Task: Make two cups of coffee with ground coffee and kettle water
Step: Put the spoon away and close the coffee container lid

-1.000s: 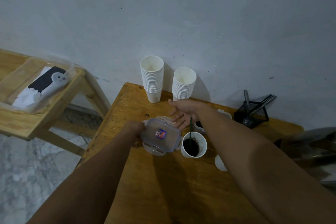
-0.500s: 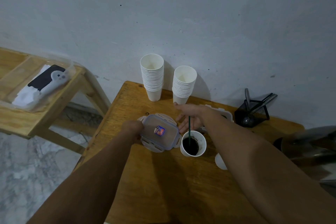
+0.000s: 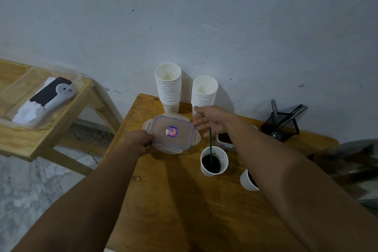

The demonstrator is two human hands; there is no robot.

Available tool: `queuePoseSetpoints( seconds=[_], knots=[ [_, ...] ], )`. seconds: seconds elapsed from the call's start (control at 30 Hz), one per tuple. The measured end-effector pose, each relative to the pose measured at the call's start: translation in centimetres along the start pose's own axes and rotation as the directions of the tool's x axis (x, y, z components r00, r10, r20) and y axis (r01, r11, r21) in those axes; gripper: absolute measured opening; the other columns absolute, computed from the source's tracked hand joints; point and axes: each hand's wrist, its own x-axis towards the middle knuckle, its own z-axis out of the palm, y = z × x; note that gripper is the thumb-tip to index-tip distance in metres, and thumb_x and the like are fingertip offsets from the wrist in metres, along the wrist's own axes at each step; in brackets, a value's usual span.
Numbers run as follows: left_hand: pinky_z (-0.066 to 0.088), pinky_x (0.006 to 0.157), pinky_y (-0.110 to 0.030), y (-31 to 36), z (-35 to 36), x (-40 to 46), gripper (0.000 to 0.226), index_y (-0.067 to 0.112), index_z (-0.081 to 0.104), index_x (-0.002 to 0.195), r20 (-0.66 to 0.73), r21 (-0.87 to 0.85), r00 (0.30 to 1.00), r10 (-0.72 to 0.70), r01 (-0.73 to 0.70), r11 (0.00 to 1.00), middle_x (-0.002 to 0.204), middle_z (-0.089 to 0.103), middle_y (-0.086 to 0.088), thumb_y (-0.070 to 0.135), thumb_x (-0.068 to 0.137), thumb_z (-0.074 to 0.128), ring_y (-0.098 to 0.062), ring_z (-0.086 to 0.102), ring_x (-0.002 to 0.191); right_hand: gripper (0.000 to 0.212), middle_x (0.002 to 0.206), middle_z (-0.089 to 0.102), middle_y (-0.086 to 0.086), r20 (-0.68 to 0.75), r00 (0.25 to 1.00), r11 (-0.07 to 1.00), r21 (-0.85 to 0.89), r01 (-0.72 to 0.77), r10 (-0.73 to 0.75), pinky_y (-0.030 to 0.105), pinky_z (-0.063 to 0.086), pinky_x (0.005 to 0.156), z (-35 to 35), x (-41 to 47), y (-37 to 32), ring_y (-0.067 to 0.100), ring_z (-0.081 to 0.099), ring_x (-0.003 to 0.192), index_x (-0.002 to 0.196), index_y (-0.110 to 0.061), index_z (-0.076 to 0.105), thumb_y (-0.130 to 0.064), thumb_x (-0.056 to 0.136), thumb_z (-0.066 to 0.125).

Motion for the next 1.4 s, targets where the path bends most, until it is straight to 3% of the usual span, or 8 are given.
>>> queuePoseSetpoints(
  seconds=[0.13,0.27,0.43,0.7,0.93,1.1,1.23,1.4],
  knots=[
    [0.056,0.055,-0.045,0.9,0.1,-1.1,0.049,0.003,0.043,0.135,0.086,-0.075,0.996,-0.023,0.030,0.997,0.108,0.063,-0.017,-0.003,0.090,0.060,-0.029,0.067,0.089,0.019,0.118,0.067,0.012,-0.073,0.990,0.993,-0.016,0.119,-0.120,0.055,0.047,0.102,-0.7,-1.2,-0.8,0.031,0.064,0.107,0.111,-0.012,0.059,-0.018,0.093,0.063],
    [0.059,0.056,-0.046,1.5,0.4,-2.8,0.034,0.002,0.046,0.124,0.192,-0.114,0.979,-0.067,0.090,0.989,0.099,0.063,-0.019,-0.002,0.093,0.056,-0.030,0.066,0.085,0.033,0.117,0.065,0.011,-0.080,0.972,0.974,0.030,0.223,-0.220,0.042,0.059,0.086,-1.5,-3.1,-1.1,0.027,0.066,0.104,0.118,-0.008,0.061,-0.001,0.087,0.068],
    [0.060,0.051,-0.035,2.5,0.7,-4.6,0.032,-0.001,0.050,0.121,0.359,-0.135,0.932,-0.043,0.098,0.986,0.102,0.062,-0.016,0.004,0.091,0.059,-0.028,0.065,0.091,0.031,0.119,0.065,0.014,-0.177,0.939,0.938,0.135,0.320,-0.295,0.041,0.058,0.090,-2.6,-5.3,-1.4,0.029,0.063,0.111,0.109,0.001,0.072,0.013,0.082,0.066],
    [0.059,0.060,-0.027,5.5,3.2,-7.4,0.023,0.006,0.057,0.109,0.441,-0.100,0.880,0.175,-0.146,0.984,0.094,0.065,-0.011,0.021,0.092,0.063,-0.019,0.065,0.077,0.016,0.112,0.065,0.019,-0.315,0.899,0.905,0.202,0.375,-0.303,0.035,0.061,0.081,-6.4,-9.5,-1.2,0.029,0.065,0.102,0.095,0.002,0.071,0.011,0.086,0.063],
    [0.052,0.051,-0.025,6.7,8.6,-9.3,0.020,0.002,0.060,0.093,0.371,0.160,0.878,0.302,-0.381,0.911,0.084,0.060,-0.014,0.000,0.078,0.074,-0.018,0.056,0.066,0.020,0.106,0.065,0.015,-0.430,0.864,0.903,0.209,0.375,-0.260,0.028,0.056,0.060,-10.5,-11.5,1.6,0.023,0.063,0.089,0.095,-0.001,0.071,0.012,0.087,0.059],
    [0.049,0.057,-0.026,6.2,12.6,-9.6,0.013,0.005,0.057,0.091,0.438,0.268,0.843,0.312,-0.453,0.850,0.076,0.058,-0.010,0.000,0.084,0.067,-0.017,0.053,0.060,0.019,0.109,0.066,0.016,-0.544,0.815,0.914,0.197,0.354,-0.198,0.034,0.058,0.070,-13.2,-11.4,4.8,0.026,0.064,0.097,0.088,-0.008,0.070,0.009,0.088,0.062],
    [0.048,0.056,-0.028,6.0,14.6,-8.7,0.018,0.004,0.057,0.095,0.439,0.324,0.840,0.319,-0.479,0.816,0.078,0.058,-0.014,0.001,0.082,0.068,-0.018,0.052,0.060,0.030,0.113,0.063,0.015,-0.583,0.799,0.930,0.194,0.312,-0.146,0.029,0.055,0.064,-14.4,-11.0,6.6,0.026,0.061,0.102,0.103,-0.002,0.069,0.017,0.083,0.059],
    [0.039,0.052,-0.030,5.6,16.1,-7.7,0.018,0.001,0.059,0.091,0.427,0.380,0.843,0.328,-0.496,0.780,0.080,0.052,-0.018,-0.008,0.079,0.068,-0.020,0.045,0.056,0.042,0.110,0.062,0.014,-0.644,0.751,0.934,0.162,0.317,-0.144,0.035,0.054,0.087,-14.7,-10.4,8.1,0.024,0.060,0.099,0.117,0.006,0.065,0.022,0.079,0.062]
  ],
)
